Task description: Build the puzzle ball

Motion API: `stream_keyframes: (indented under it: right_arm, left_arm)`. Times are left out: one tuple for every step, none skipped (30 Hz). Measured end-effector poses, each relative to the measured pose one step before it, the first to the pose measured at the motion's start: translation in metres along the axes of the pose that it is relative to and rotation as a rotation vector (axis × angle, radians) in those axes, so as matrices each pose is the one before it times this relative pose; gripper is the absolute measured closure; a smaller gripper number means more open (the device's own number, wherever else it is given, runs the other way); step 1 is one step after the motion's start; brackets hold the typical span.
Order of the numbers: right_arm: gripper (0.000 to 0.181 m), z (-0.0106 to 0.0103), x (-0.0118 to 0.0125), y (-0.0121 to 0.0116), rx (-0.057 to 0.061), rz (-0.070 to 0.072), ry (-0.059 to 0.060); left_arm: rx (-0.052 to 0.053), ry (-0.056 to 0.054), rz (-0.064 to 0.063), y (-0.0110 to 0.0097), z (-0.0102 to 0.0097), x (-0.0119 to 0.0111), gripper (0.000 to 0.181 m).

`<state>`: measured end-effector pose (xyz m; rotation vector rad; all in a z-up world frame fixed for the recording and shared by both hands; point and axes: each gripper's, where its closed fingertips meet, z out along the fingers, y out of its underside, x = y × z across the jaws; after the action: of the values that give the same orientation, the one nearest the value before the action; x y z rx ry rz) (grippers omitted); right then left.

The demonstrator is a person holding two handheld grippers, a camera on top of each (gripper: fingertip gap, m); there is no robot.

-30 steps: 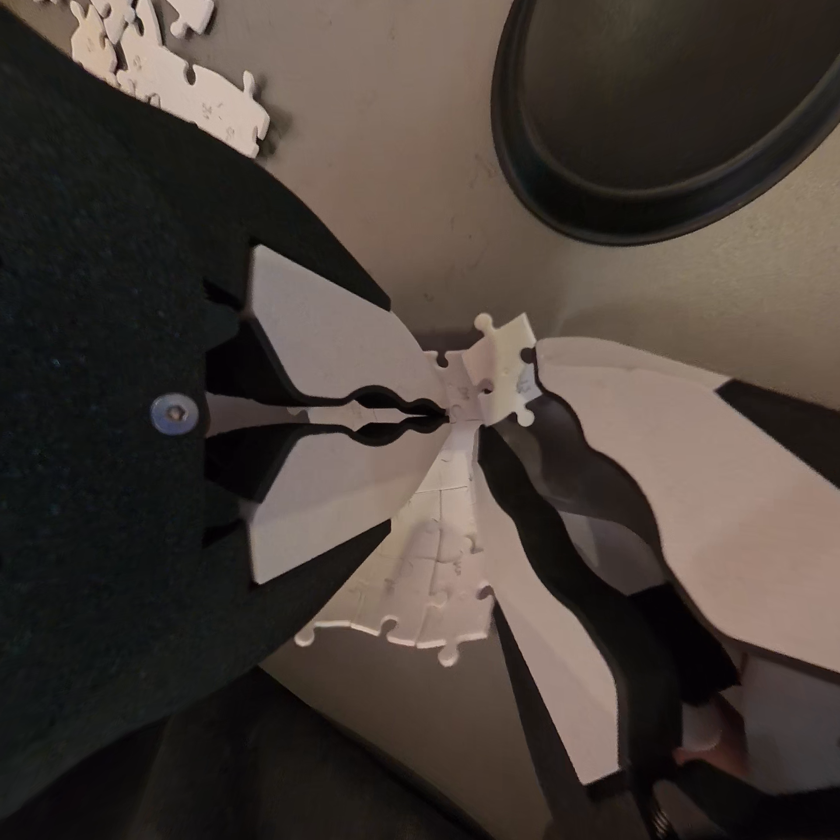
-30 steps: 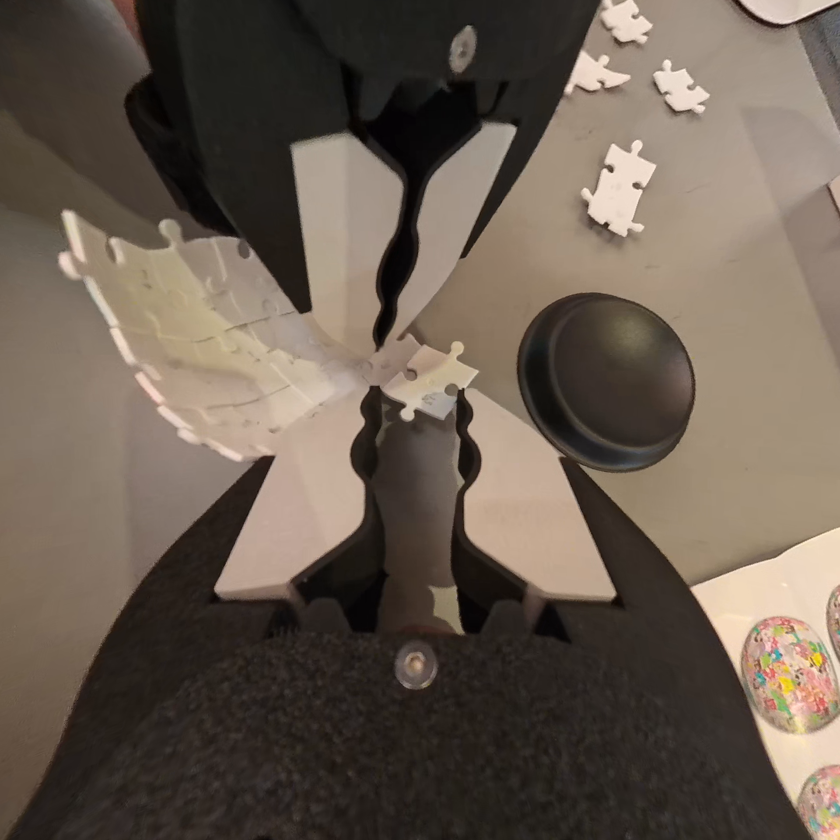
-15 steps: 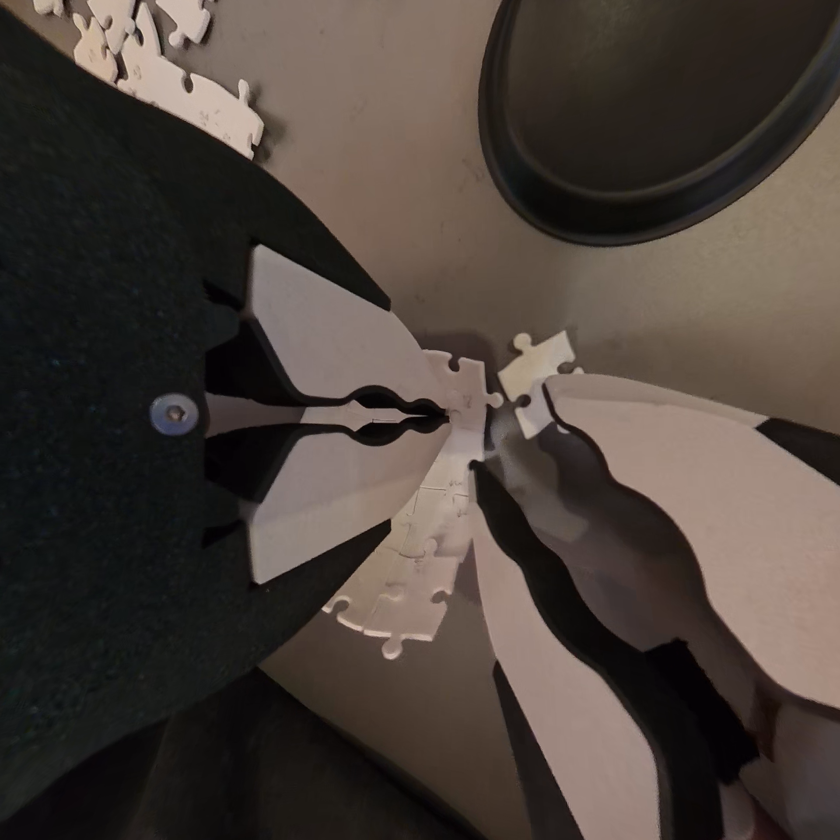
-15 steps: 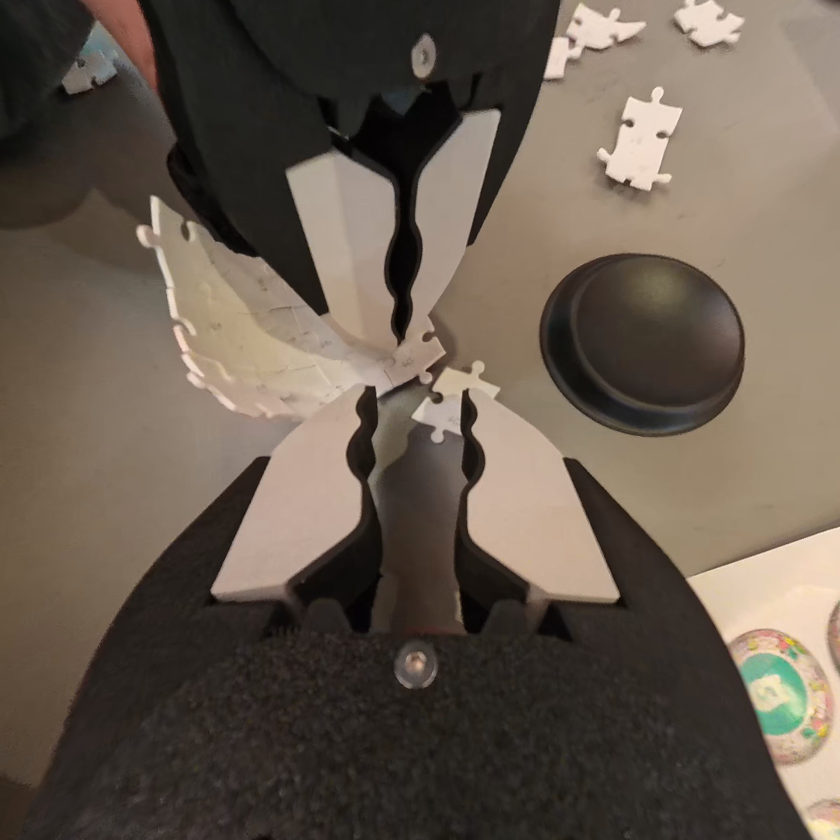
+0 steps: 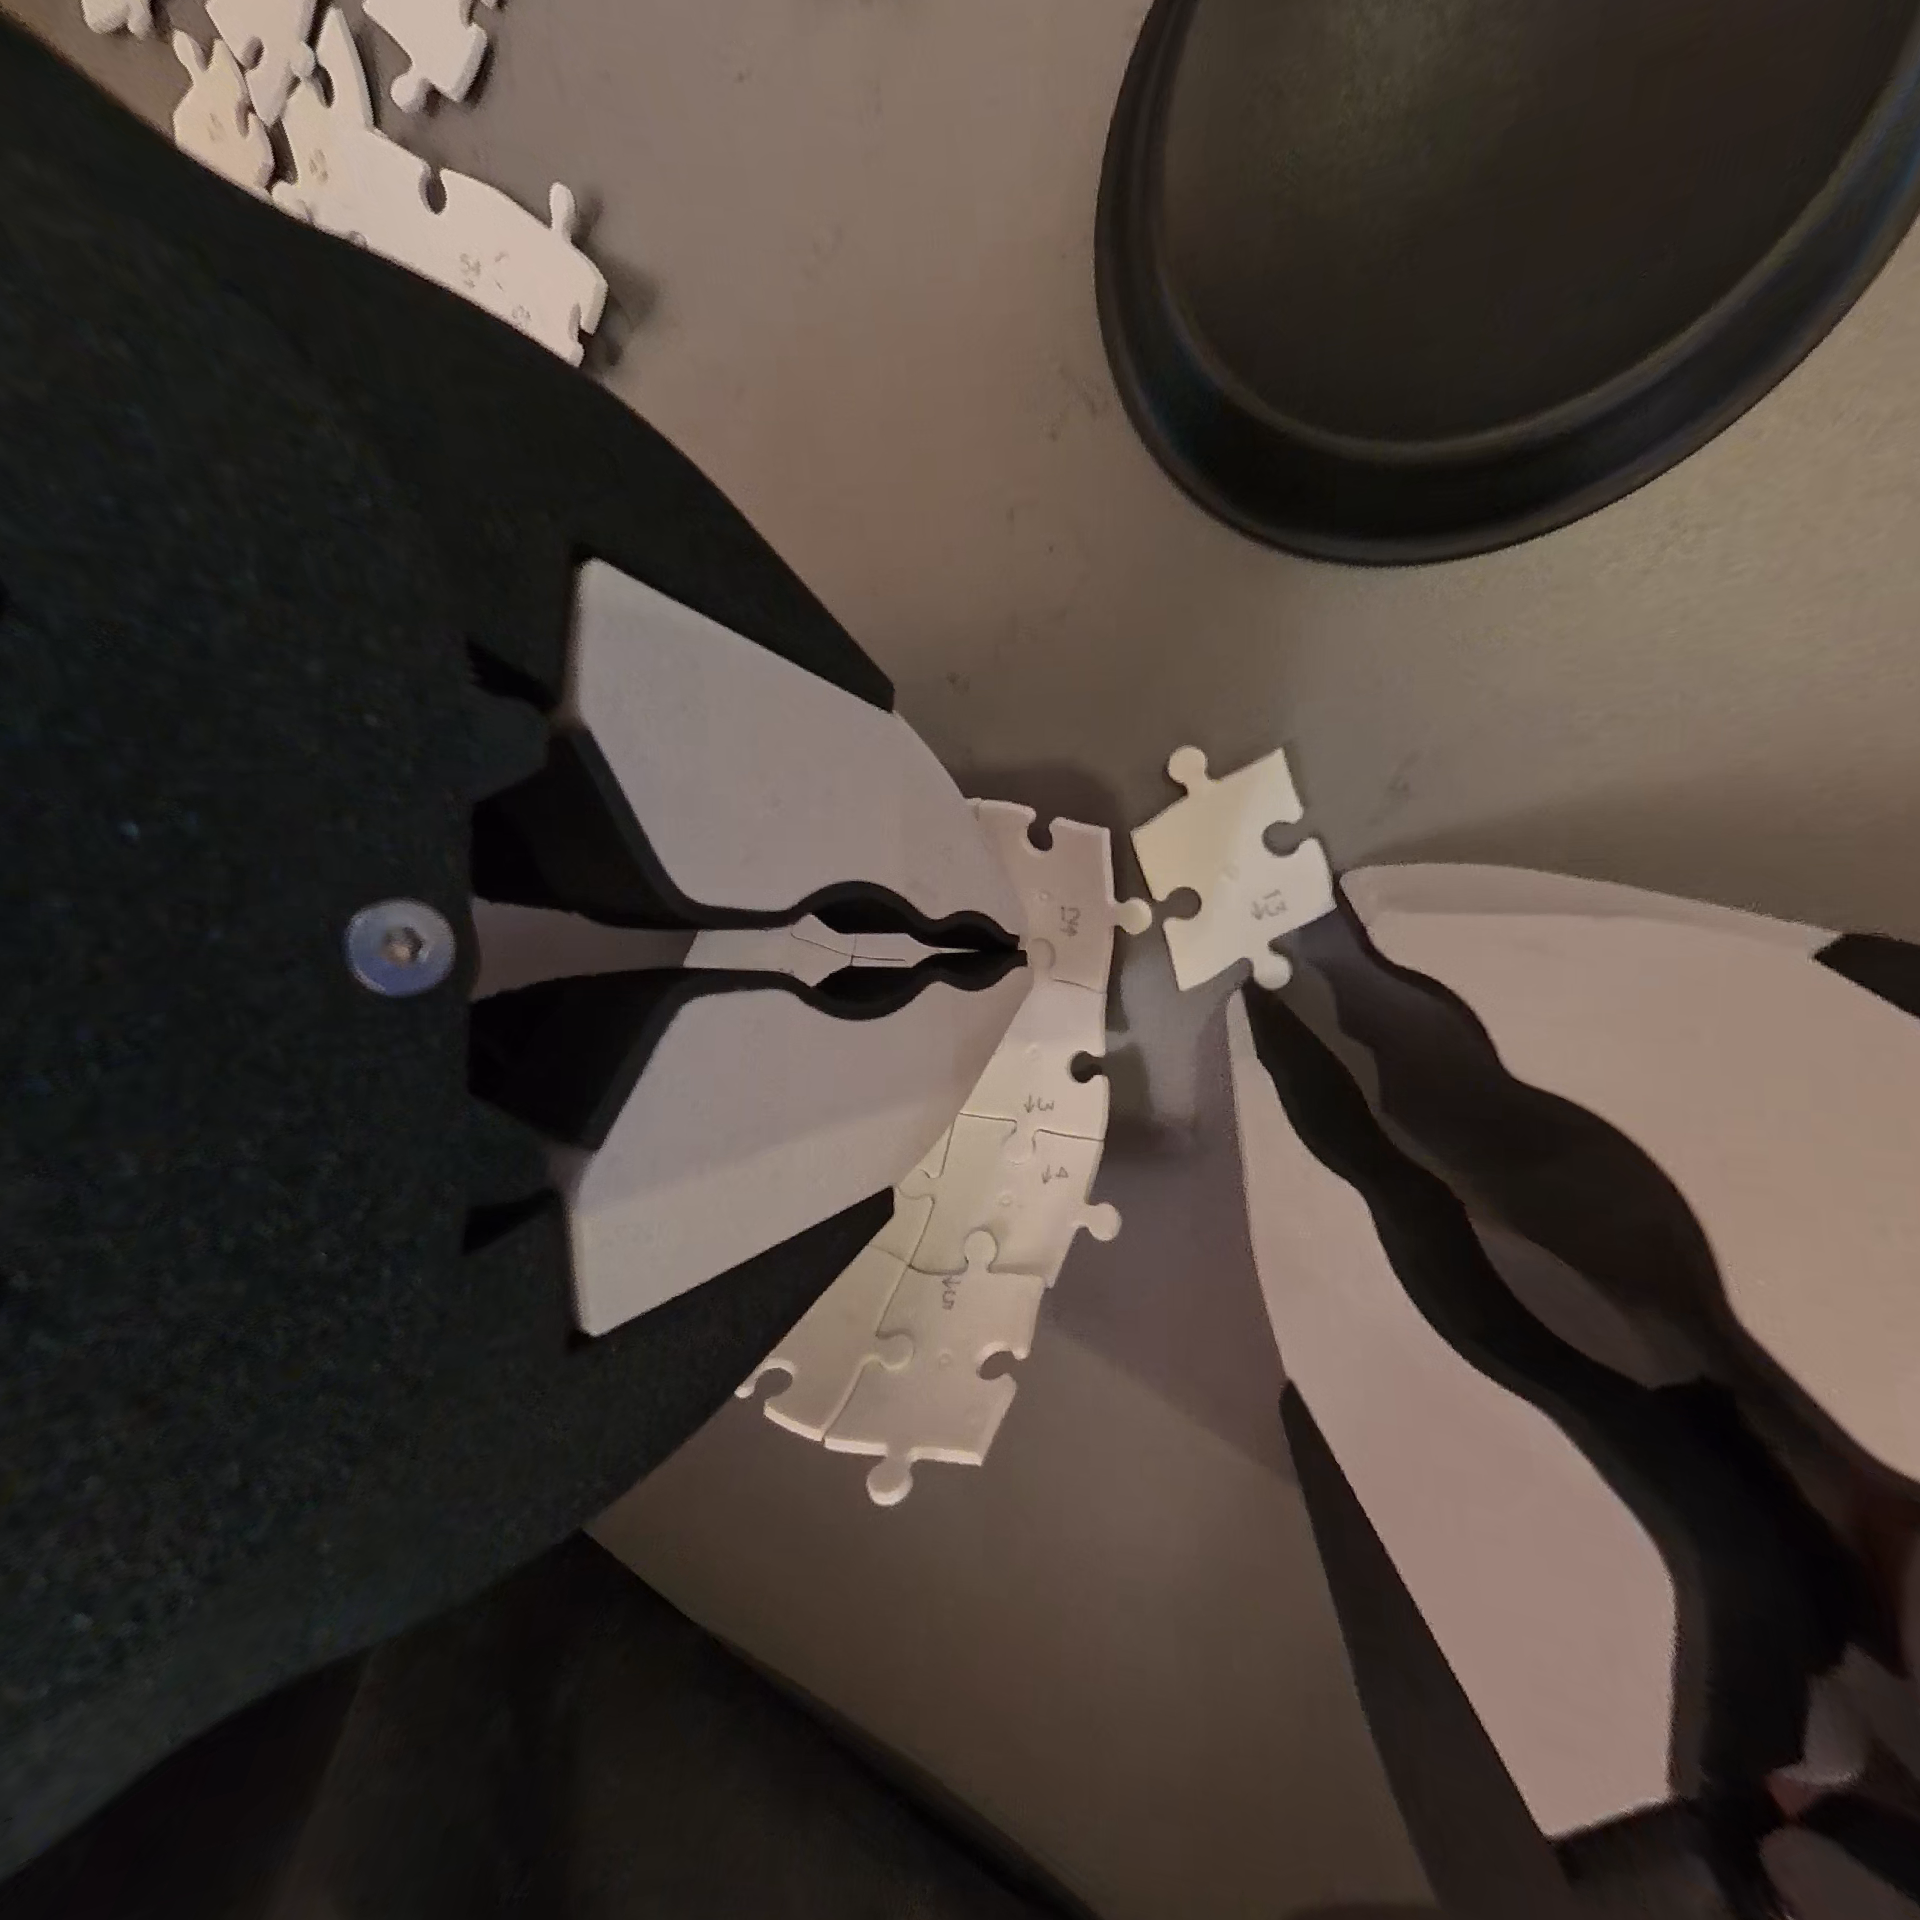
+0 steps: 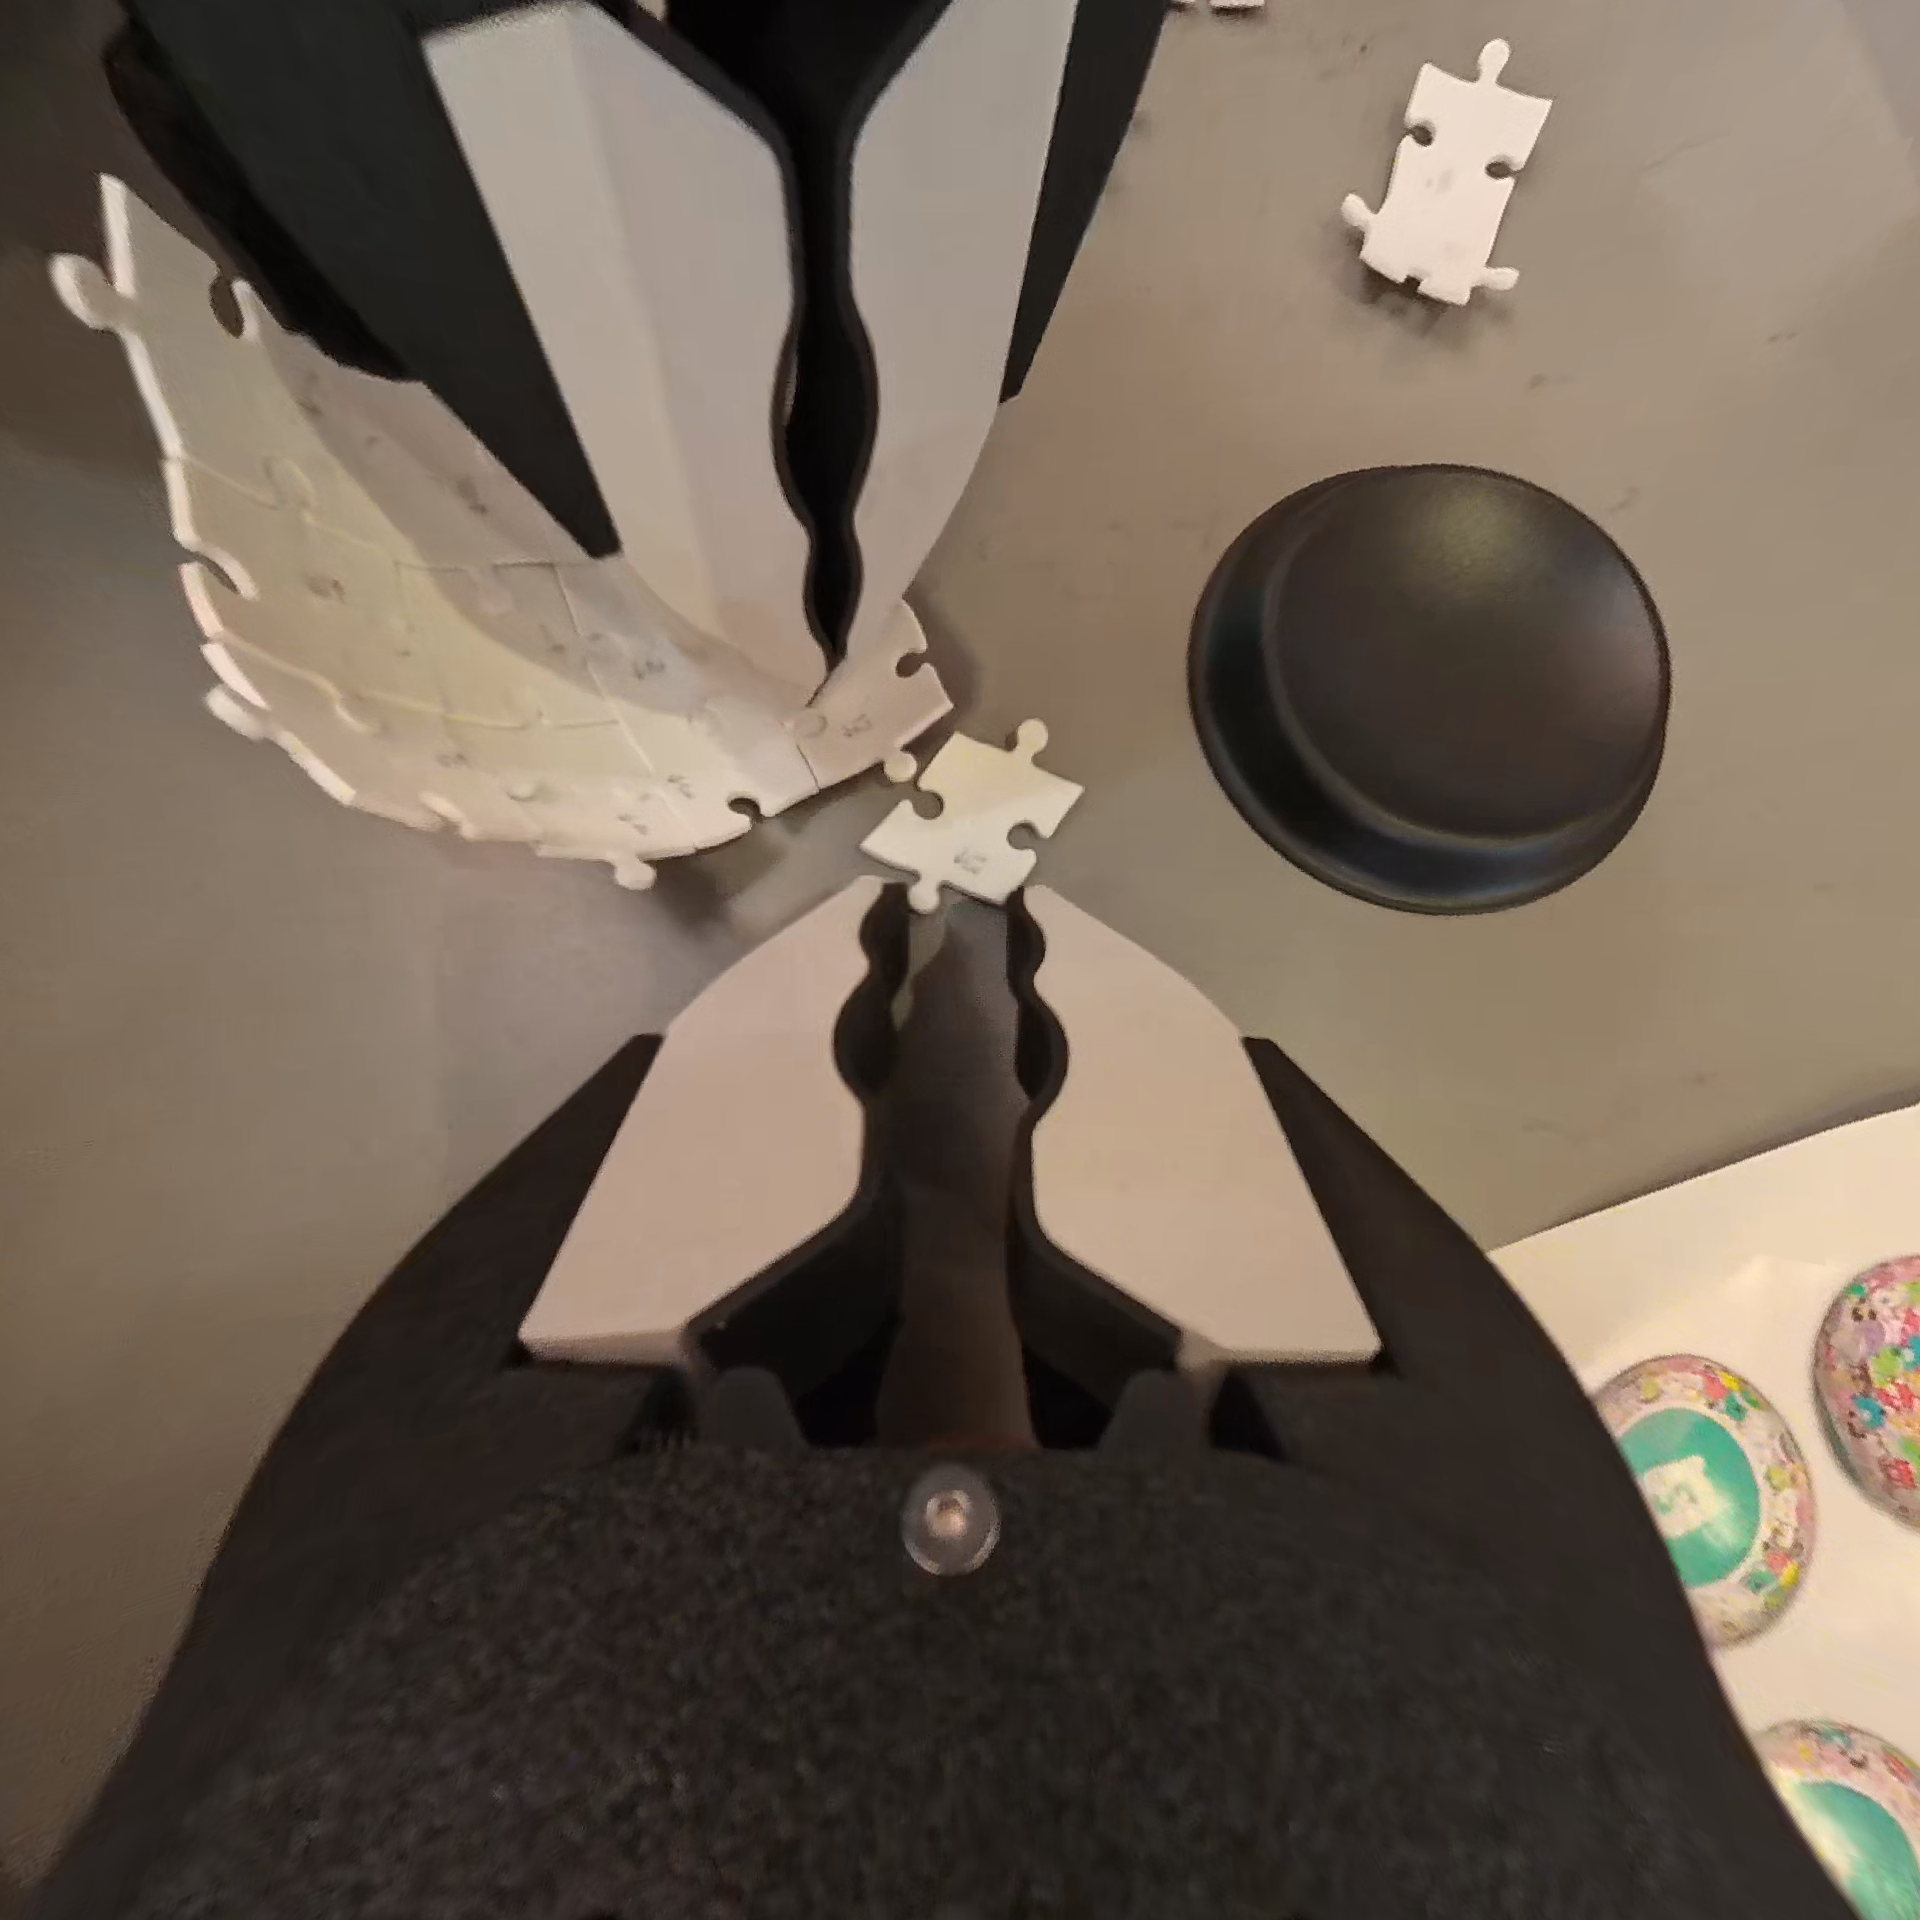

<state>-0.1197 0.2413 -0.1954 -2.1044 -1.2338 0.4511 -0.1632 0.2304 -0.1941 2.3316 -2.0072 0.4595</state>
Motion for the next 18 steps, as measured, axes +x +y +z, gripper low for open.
stream_keyframes:
  right_arm:
    - [0.164,0.00007,-0.00010,0.00004,-0.0013,-0.0082,0.0090]
    - [0.163,0.00005,-0.00035,-0.00004,-0.0016,-0.0023,0.0044]
    - [0.163,-0.00035,-0.00122,-0.00065,0.0014,0.0041,-0.0001]
    - [0.163,-0.00078,-0.00270,-0.00150,0.0093,0.0094,-0.0089]
    - [0.163,-0.00080,-0.00340,-0.00181,0.0149,0.0112,-0.0131]
    - [0.163,-0.00092,-0.00298,-0.00108,0.0118,0.0150,-0.0111]
    - [0.163,-0.00086,-0.00160,0.00029,0.0045,0.0189,-0.0041]
    - [0.160,-0.00088,-0.00117,0.00123,0.0004,0.0201,-0.0034]
    - [0.156,-0.00101,-0.00148,0.00126,-0.0008,0.0196,-0.0069]
    - [0.155,-0.00163,-0.00244,0.00106,0.0013,0.0148,-0.0124]
    - [0.155,-0.00190,-0.00150,0.00047,0.0046,0.0097,-0.0061]
    - [0.154,-0.00220,0.00011,0.00034,0.0047,-0.0005,0.0012]
    - [0.155,-0.00207,0.00388,-0.00055,0.0075,-0.0091,0.0190]
    - [0.155,-0.00099,0.00517,-0.00098,0.0095,-0.0102,0.0196]
    - [0.153,0.00057,0.00366,-0.00182,0.0107,-0.0054,0.0023]
    - [0.153,0.00220,0.00161,-0.00191,0.0041,-0.0039,-0.0120]
    - [0.152,0.00269,0.00215,-0.00126,-0.0078,-0.0109,-0.0043]
    - [0.150,0.00278,0.00116,-0.00189,-0.0046,-0.0240,-0.0054]
  left_arm:
    - [-0.0010,0.0002,-0.0001,-0.00007,-0.00003,0.00006,0.181]
    - [-0.0004,0.0012,-0.0005,0.00003,0.00003,-0.00002,0.181]
    - [0.0004,0.0017,-0.0006,0.00000,-0.00006,-0.00004,0.181]
    - [0.0009,0.0016,-0.0002,0.00004,-0.00002,0.00001,0.181]
    - [0.0010,0.0015,-0.0001,-0.00005,0.00003,0.00009,0.181]
    - [0.0008,0.0012,-0.0002,0.00006,-0.00003,-0.00006,0.181]
    - [-0.0001,0.0005,-0.0002,-0.00001,-0.00003,-0.00003,0.181]
    - [-0.0008,-0.0007,0.0000,0.00002,-0.00001,0.00002,0.181]
    - [-0.0006,-0.0019,0.0007,-0.00008,0.00004,-0.00007,0.181]
    - [0.0001,-0.0023,0.0018,0.00004,0.00000,-0.00002,0.181]
    - [0.0006,-0.0014,0.0018,0.00005,-0.00001,-0.00001,0.181]
    - [0.0010,0.0003,0.0000,-0.00003,0.00005,0.00002,0.181]
    - [0.0011,0.0014,-0.0014,0.00000,-0.00002,-0.00003,0.181]
    - [0.0010,0.0014,-0.0012,0.00003,-0.00001,0.00005,0.181]
    - [0.0007,0.0004,-0.0003,-0.00003,-0.00009,-0.00002,0.181]
    - [0.0001,-0.0014,0.0010,0.00004,0.00007,0.00003,0.181]
    - [-0.0017,-0.0027,0.0027,0.00029,-0.00011,-0.00004,0.181]
    - [-0.0028,-0.0023,0.0026,0.00058,0.00000,0.00005,0.181]
